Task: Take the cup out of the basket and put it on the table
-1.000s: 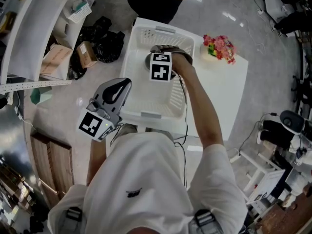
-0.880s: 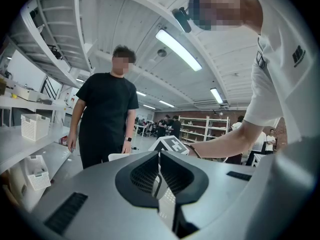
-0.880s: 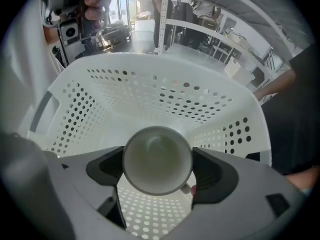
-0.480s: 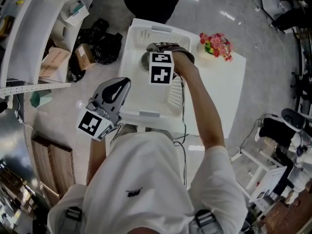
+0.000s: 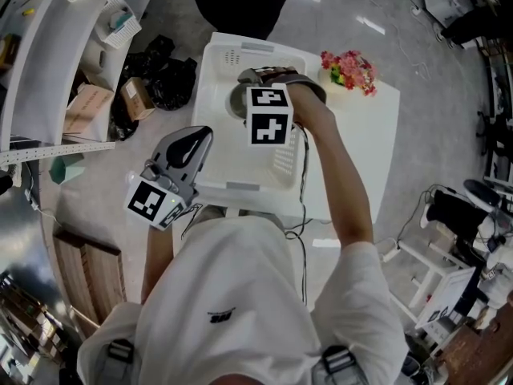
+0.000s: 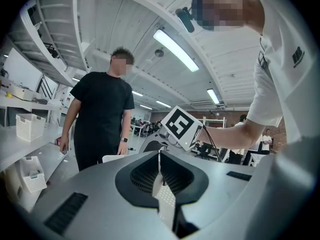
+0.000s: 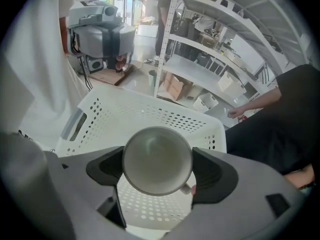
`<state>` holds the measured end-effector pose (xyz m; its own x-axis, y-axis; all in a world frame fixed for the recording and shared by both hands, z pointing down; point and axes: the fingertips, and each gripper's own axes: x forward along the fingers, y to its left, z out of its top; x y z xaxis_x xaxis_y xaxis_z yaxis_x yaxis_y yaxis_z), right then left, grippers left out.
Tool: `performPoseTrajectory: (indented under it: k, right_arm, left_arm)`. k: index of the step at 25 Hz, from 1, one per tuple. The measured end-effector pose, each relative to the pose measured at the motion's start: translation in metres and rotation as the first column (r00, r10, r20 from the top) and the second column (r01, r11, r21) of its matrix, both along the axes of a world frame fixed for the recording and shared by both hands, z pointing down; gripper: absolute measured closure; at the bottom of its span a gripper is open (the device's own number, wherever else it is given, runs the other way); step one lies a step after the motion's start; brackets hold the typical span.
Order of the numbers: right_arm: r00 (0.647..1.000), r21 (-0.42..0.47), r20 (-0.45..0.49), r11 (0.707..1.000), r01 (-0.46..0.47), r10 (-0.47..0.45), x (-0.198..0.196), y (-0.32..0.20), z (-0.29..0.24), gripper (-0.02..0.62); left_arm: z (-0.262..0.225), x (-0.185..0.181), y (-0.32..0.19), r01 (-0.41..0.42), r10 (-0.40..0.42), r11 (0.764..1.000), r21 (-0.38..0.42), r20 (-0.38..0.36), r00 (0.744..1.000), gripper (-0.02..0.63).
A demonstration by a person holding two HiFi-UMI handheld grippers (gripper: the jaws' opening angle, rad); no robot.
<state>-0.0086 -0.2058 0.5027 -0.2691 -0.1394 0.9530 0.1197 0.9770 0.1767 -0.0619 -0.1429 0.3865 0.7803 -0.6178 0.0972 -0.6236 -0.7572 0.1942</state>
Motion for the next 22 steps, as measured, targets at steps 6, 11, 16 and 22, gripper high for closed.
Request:
performPoseTrajectory:
  k: [6,11,16,22]
  right_arm:
    - [1.0,0.019,0.006,1.0,-0.009,0.009,0.008,0.008,-0.023,0.175]
    - [1.0,0.033,0.01,0.999,-0.023,0.022,0.02,0.016,-0.042,0.175]
    - [0.999,0.047,0.014,0.998,-0.045,0.045,0.035,0.023,-0.057,0.175]
    - [0.996,0.065,0.02,0.994,-0.086,0.085,0.055,0.033,-0.074,0.175]
  left_arm:
    - [-0.002,0.008,0.0,-0.027,0.028,1.0,0.009,-0.003,1.0,0.586]
    - [-0.005,0.019,0.003,-0.055,0.055,0.998,0.015,-0.002,0.998,0.586]
    - [-0.008,0.031,0.007,-0.087,0.087,0.996,0.021,-0.003,0.996,0.586]
    - [-0.011,0.047,0.011,-0.127,0.127,0.991,0.031,-0.004,0.992,0.586]
